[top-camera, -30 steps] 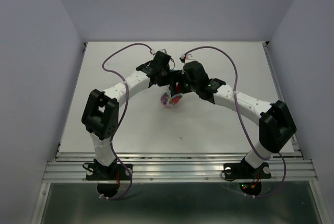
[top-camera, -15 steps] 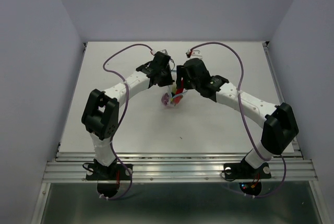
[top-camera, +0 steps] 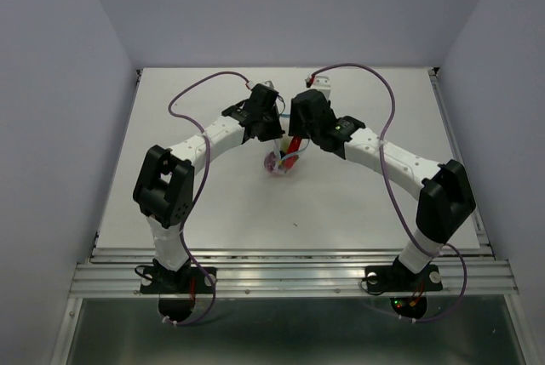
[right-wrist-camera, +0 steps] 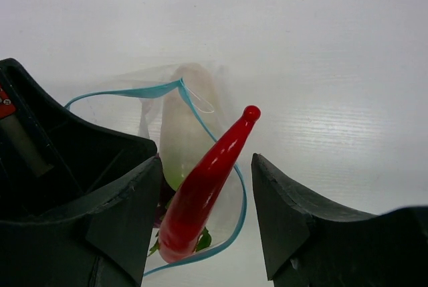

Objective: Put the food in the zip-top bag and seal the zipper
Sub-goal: Place the fake vegetable in the zipper food storage bag, then adjust the fake fruit in the zipper food storage bag.

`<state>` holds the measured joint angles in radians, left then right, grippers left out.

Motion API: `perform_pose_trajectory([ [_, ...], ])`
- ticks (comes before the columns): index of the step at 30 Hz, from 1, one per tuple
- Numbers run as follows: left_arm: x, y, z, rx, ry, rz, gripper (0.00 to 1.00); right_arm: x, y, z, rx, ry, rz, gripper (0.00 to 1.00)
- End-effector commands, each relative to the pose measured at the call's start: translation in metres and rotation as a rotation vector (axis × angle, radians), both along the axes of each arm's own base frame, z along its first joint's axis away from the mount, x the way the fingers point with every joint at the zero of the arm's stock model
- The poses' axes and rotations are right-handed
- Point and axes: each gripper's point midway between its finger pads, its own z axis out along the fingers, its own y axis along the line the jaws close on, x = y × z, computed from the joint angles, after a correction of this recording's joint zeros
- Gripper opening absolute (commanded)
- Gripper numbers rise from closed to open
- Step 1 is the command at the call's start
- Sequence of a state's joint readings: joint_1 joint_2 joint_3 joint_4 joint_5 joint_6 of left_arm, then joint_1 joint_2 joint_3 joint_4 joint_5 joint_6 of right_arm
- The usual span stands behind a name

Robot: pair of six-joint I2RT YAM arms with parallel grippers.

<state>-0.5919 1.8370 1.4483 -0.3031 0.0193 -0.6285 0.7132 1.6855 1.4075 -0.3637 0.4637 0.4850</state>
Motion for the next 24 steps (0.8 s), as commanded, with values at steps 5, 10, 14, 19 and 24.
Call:
perform_pose_trajectory([
  [5,0.001,-0.001,0.037,-0.046,-0.078,-0.012,0.00,0.005,-0.005,0.011,0.018,-0.023,-0.072,0.62],
  [10,0.000,-0.002,0.038,-0.049,-0.079,-0.015,0.00,0.007,0.000,0.004,0.015,-0.007,-0.061,0.57],
  [14,0.000,-0.001,0.037,-0.049,-0.080,-0.016,0.00,0.010,0.002,0.005,0.019,-0.009,-0.064,0.46],
  [19,0.000,-0.002,0.035,-0.047,-0.077,-0.019,0.00,0.013,0.001,0.010,0.005,-0.026,-0.071,0.35],
  [24,0.001,-0.003,0.035,-0.051,-0.076,-0.019,0.00,0.015,0.004,0.015,0.002,-0.035,-0.051,0.31],
])
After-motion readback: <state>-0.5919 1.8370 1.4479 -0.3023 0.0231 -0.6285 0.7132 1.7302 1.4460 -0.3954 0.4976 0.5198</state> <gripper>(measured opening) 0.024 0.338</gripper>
